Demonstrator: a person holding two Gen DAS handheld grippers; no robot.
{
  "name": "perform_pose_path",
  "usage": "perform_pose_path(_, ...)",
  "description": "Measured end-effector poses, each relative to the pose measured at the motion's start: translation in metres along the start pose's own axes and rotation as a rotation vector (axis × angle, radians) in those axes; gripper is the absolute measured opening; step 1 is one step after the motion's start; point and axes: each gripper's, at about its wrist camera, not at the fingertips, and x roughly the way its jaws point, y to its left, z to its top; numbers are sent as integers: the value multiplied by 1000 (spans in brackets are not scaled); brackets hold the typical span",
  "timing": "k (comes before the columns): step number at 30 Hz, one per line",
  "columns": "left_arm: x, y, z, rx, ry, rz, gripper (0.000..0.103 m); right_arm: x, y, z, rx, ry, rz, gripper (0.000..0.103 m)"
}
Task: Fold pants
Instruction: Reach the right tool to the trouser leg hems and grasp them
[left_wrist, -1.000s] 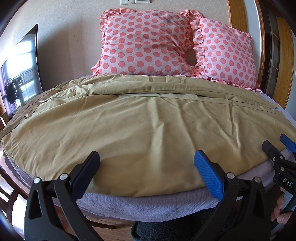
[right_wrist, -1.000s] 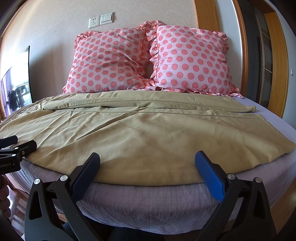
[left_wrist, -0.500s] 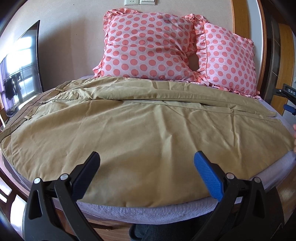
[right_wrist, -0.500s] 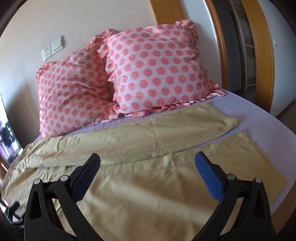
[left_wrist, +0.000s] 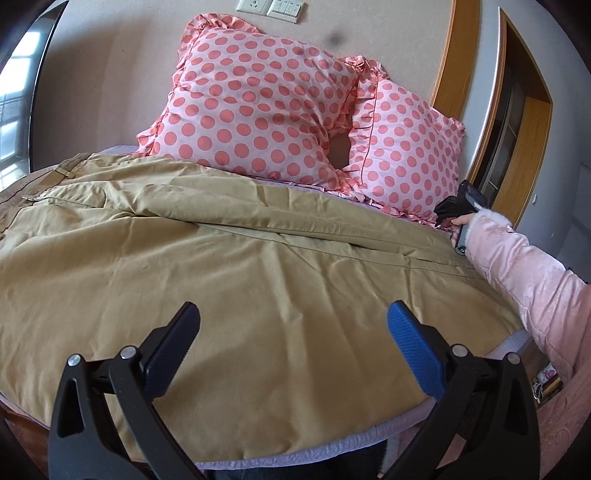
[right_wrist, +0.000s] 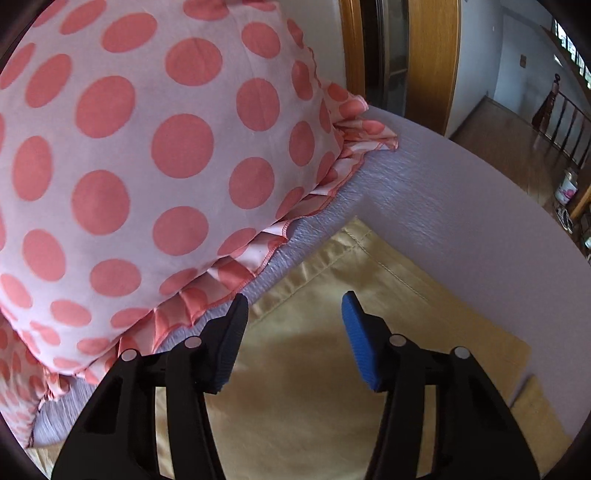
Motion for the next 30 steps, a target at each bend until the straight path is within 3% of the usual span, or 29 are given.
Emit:
perform_pose_path(2,5,0,3,7,-1,-4,101,7,8,1,-36,-26,-66,53)
perform_pose_path(4,11,2,4,2,9,-6,101,11,11,-3,-94,-64,-111,43)
perform_pose_path(5,13,4,4,-5,15,-9,101,10,7,-5,-94,-81,-93,29)
perform_pose_path(8,17,8,3,-33,21,-10,101,7,-18,-9,-52,-87,2,10)
perform_pose_path(11,11,14,1,-67,14,1,101,-13,-54,-20,56,-97,187,5)
perform_pose_path(15,-6,25,0,-108,-38,14,101,-80,-115,-60,134,-187,464,4)
perform_pose_path(18,-16,32,2,-133,-73,30,101,-132,-166,-110,175,-201,602,4)
perform_pose_path(21,-21,34,11,-128,-105,89,101,-151,-206,-166,183,-159,614,4)
perform_pose_path(26,-23,43,38,-123,-150,176,101,-130,-226,-188,254,-11,612,8)
perform_pose_path(28,-23,49,49,-127,-132,215,101,-126,-227,-191,292,38,598,17)
perform_pose_path(30,-24,58,56,-140,-119,208,101,-123,-223,-189,301,68,603,44)
